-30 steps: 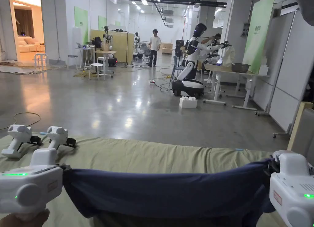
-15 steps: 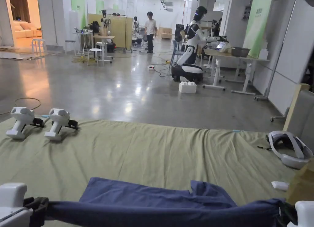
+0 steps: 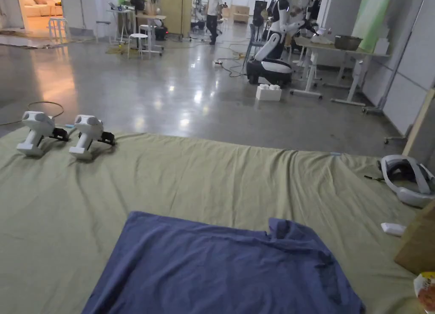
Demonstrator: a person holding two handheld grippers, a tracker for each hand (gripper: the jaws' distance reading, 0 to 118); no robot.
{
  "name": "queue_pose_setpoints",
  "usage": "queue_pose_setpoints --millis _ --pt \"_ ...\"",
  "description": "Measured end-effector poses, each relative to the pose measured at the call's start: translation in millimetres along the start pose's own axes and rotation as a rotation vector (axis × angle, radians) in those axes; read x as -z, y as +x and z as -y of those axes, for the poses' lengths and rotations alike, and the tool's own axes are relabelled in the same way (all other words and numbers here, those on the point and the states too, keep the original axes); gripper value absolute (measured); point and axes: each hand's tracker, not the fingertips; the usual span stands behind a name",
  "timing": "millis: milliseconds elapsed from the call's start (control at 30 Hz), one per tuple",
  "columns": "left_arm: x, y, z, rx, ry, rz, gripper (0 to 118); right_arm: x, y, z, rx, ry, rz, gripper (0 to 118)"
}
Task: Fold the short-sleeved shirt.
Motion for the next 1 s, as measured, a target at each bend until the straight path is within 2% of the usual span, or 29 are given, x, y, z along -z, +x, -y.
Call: queue_pose_setpoints --millis 200,233,300,333,367,400,567,700,833,900,933,967,1000 --pt "14.4 -14.0 1.9 -0.027 -0.033 0.002 9 12.6 -4.1 14.9 -0.005 -0.066 -0.022 7" --pt "14.0 -13.9 0.5 -0.026 -0.018 -0.014 13 11.9 -5.4 14.8 -0.018 -0.056 -0.019 13" --pt "13.4 -10.2 -1.3 -0.035 -0.020 -0.031 22 6.7 -7.1 10.7 -0.047 -0.039 -0.005 36" --pt "12.6 -16.1 -7.4 -0.039 -0.012 -0.035 36 3.6 -7.3 7.0 -0.055 -0.025 -0.002 51" --pt "10.5 -15.2 -9.7 -0.040 -0.003 -0.043 61 0.7 -7.8 3.7 -0.059 -0.010 0.002 75" --pt "7.6 -15.4 -11.3 -0.039 0.015 -0.052 70 -4.5 -8.9 -1.6 -0.068 0.024 0.017 81" --pt "-13.4 -6.6 -36.0 -0.017 0.178 -0.063 70 -38.4 -17.5 -35.6 -0.078 0.245 0.038 81" --pt "-30.8 12.8 -63.6 -0.050 0.318 -0.024 70 -55.8 -28.6 -66.6 0.014 0.452 0.006 81" --pt "-39.2 35.5 -85.4 -0.050 0.435 -0.014 69 -63.0 -46.3 -92.5 0.116 0.596 0.022 78" --pt "-44.4 47.9 -94.9 -0.049 0.484 0.007 61 -65.2 -53.4 -103.9 0.173 0.631 0.016 68" --pt "-45.8 52.5 -97.7 -0.052 0.499 0.029 53 -66.2 -56.0 -107.9 0.197 0.647 -0.001 56" --pt "-47.9 57.9 -101.0 -0.047 0.503 0.026 34 -66.4 -58.9 -112.7 0.209 0.652 -0.018 46" --pt "-50.4 63.5 -104.8 -0.032 0.513 0.029 28 -67.0 -61.6 -115.8 0.217 0.663 -0.015 41"
